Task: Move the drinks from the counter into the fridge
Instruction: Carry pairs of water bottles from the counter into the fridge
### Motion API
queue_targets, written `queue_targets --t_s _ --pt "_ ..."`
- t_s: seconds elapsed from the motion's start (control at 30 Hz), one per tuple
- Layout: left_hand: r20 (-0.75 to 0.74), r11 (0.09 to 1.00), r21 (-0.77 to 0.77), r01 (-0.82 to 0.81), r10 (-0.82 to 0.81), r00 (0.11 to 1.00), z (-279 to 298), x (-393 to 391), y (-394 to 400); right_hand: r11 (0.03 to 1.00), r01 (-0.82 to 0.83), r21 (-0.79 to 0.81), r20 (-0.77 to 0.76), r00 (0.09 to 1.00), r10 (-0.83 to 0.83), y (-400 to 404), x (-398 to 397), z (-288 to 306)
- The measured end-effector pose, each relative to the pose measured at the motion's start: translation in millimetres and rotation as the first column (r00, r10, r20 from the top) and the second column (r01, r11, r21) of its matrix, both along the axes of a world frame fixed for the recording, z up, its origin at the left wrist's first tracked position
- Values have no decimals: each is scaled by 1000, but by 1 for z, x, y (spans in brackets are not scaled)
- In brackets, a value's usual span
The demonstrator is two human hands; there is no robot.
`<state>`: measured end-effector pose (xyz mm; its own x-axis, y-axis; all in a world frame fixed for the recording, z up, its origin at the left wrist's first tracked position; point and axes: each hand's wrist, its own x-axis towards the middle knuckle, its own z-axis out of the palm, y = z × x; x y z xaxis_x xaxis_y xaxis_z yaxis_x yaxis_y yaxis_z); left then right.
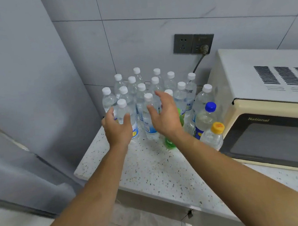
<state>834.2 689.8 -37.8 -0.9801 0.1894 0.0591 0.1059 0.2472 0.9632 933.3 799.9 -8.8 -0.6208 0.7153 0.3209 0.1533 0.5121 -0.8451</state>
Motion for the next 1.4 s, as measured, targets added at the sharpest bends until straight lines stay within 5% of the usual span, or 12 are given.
queue_targets --t_s 0.27,0.47,0.97,1.1,1.4 --pt "-128 960 -234 151 -184 974 13 -27 16 993 -100 59 371 926 71 23 -44 3" --pt "-291 952 -271 143 -223 930 10 -24 2 994 -80 72 311 949 54 15 -30 -15" --pt "-294 957 -167 236 -277 915 -8 20 -58 979 -118 -168 33 992 125 -17 43 -37" --pt "-218 952 -108 286 -303 928 -20 27 -59 980 -121 -159 -21 993 119 -30 53 -45" --pt "192 889 -67 454 -435 880 -82 20 -73 917 24 -398 125 992 28 -55 74 -106"
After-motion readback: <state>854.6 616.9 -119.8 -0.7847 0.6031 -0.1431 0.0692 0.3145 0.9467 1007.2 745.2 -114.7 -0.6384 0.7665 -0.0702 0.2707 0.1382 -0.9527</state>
